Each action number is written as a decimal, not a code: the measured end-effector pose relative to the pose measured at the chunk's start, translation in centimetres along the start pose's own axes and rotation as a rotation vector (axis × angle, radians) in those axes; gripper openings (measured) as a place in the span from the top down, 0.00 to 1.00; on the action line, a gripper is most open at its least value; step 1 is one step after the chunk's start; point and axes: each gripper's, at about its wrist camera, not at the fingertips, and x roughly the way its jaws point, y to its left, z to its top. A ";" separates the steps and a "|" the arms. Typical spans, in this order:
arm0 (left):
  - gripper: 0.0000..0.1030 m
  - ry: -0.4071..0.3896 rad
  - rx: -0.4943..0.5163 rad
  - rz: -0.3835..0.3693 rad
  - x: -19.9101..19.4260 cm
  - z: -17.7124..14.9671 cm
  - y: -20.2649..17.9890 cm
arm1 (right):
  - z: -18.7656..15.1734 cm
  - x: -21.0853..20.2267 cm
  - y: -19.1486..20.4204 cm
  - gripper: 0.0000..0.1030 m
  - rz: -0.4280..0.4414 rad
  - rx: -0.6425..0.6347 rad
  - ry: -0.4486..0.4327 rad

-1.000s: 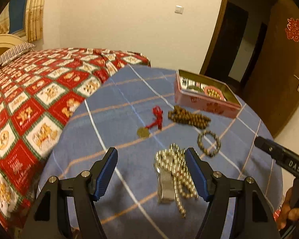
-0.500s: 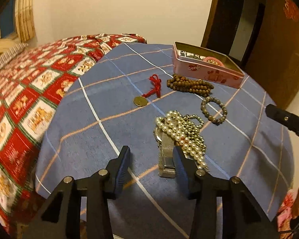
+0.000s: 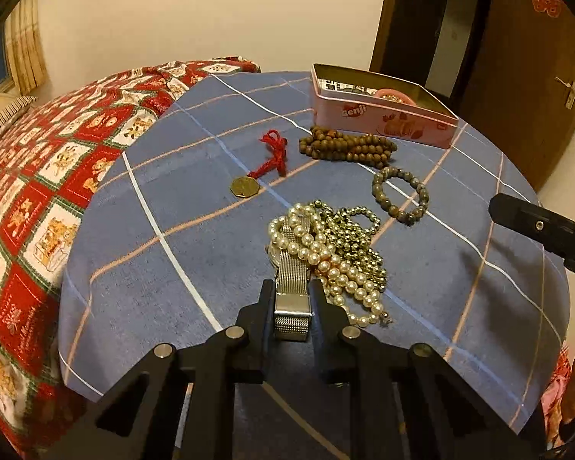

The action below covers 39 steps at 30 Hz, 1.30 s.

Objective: Organize jewelry
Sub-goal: 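Grasp the silver mesh watch band with the left tool, then grasp the white pearl strand with the right tool and lift it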

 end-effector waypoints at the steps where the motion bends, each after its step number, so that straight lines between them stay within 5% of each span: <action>1: 0.84 -0.015 0.007 0.006 -0.3 0.1 0.1 | 0.0 0.1 0.0 0.43 0.004 0.002 0.003; 10: 0.84 -0.173 -0.051 0.007 -4.8 2.6 3.2 | -0.4 1.1 1.3 0.52 0.072 -0.020 0.045; 18: 0.84 -0.232 -0.131 -0.005 -6.7 3.3 5.6 | -1.1 3.4 5.9 0.60 0.314 -0.088 0.152; 31: 0.84 -0.223 -0.159 0.007 -6.8 3.2 6.7 | -1.7 7.6 11.0 0.61 0.230 -0.259 0.195; 35: 0.84 -0.222 -0.159 0.007 -6.8 3.2 6.7 | -1.9 7.7 11.6 0.84 0.164 -0.330 0.178; 39: 0.84 -0.218 -0.153 0.004 -6.8 3.2 6.4 | -1.7 7.5 10.7 0.91 0.178 -0.303 0.182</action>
